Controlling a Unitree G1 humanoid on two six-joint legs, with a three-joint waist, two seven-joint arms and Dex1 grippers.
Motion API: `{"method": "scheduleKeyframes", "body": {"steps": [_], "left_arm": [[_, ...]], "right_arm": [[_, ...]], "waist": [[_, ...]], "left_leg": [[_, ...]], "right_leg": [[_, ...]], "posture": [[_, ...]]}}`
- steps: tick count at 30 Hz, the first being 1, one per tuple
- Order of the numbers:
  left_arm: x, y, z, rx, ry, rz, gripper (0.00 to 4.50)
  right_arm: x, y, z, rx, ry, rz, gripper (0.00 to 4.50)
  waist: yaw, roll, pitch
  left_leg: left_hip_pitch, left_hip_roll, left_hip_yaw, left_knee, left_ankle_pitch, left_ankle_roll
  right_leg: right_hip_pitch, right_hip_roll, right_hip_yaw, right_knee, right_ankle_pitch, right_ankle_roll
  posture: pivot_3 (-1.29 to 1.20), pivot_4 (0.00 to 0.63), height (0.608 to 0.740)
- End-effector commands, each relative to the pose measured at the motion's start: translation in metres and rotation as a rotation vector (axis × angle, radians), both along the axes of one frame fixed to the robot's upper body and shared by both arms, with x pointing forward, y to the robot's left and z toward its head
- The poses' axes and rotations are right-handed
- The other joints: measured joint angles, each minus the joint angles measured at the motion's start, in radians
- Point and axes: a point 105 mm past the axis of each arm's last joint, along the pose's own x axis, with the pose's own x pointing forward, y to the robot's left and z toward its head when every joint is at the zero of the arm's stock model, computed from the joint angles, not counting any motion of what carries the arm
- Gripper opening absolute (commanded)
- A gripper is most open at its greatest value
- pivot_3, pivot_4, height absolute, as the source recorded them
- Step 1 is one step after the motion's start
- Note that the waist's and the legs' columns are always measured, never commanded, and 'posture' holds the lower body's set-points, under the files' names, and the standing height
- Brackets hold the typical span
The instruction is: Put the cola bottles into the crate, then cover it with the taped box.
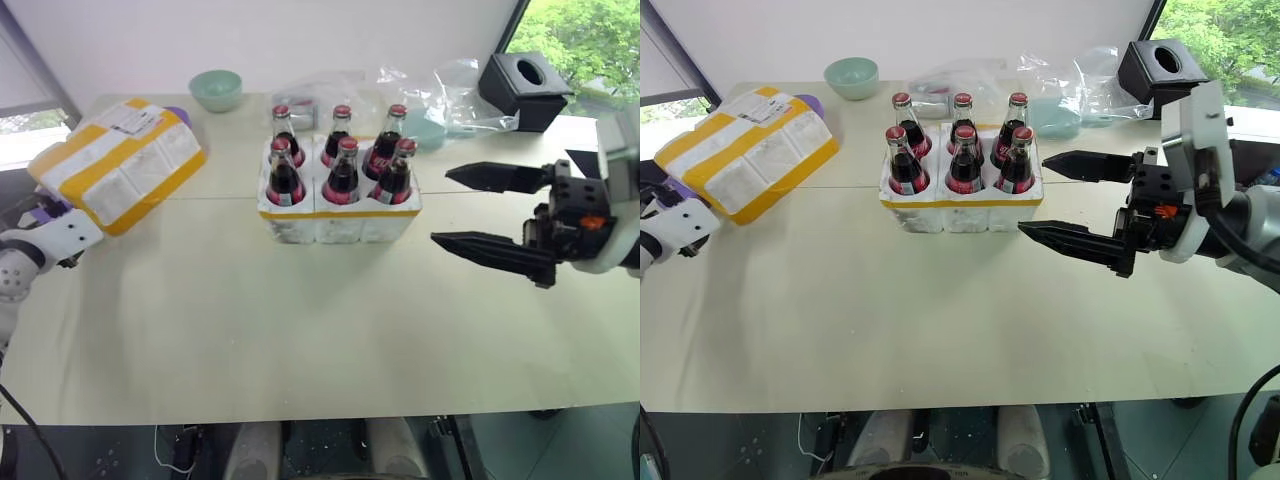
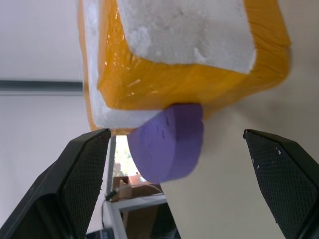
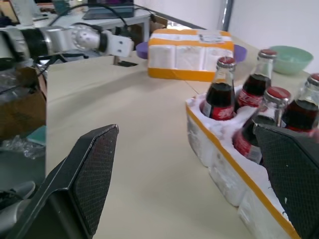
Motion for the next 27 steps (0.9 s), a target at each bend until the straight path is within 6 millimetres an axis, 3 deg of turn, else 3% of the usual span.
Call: {"method": "scheduleKeyframes", "body": {"steps": [1, 9, 15, 27], "left_arm": [[0.005, 0.01, 0.009, 0.024, -0.037, 0.04, 4.5], [0.015, 0.022, 0.001, -0.014, -0.036, 0.147, 4.5], [0.028, 0.016, -0.006, -0.001, -0.007, 0.17, 4.5], [0.036, 0.02, -0.001, 0.044, -0.034, 0.271, 4.5]], "right_arm": [[-0.005, -0.001, 0.008, -0.013, -0.051, -0.012, 4.44], [-0.007, -0.006, 0.013, -0.016, -0.081, -0.056, 4.44], [-0.008, -0.008, 0.015, -0.015, -0.094, -0.071, 4.44], [-0.006, -0.022, 0.012, -0.009, -0.109, -0.138, 4.44]], "waist": [[0.0, -0.001, 0.0], [0.001, -0.002, -0.001], [0.004, -0.004, -0.002], [0.001, -0.006, -0.002]], "left_leg": [[0.0, 0.0, 0.0, 0.0, 0.0, 0.0], [0.0, 0.0, 0.0, 0.001, 0.0, 0.0], [0.0, 0.0, 0.0, 0.001, 0.0, 0.0], [0.0, 0.0, 0.0, 0.001, 0.0, 0.0]], "right_leg": [[0.0, 0.0, 0.0, 0.0, 0.0, 0.0], [0.0, 0.0, 0.0, 0.001, 0.001, 0.001], [0.0, 0.0, 0.0, 0.001, 0.001, 0.002], [0.0, 0.0, 0.0, 0.002, 0.002, 0.003]], "posture": [[0.0, 0.15, 0.739], [0.0, 0.15, 0.739], [0.0, 0.15, 0.739], [0.0, 0.15, 0.739]]}}
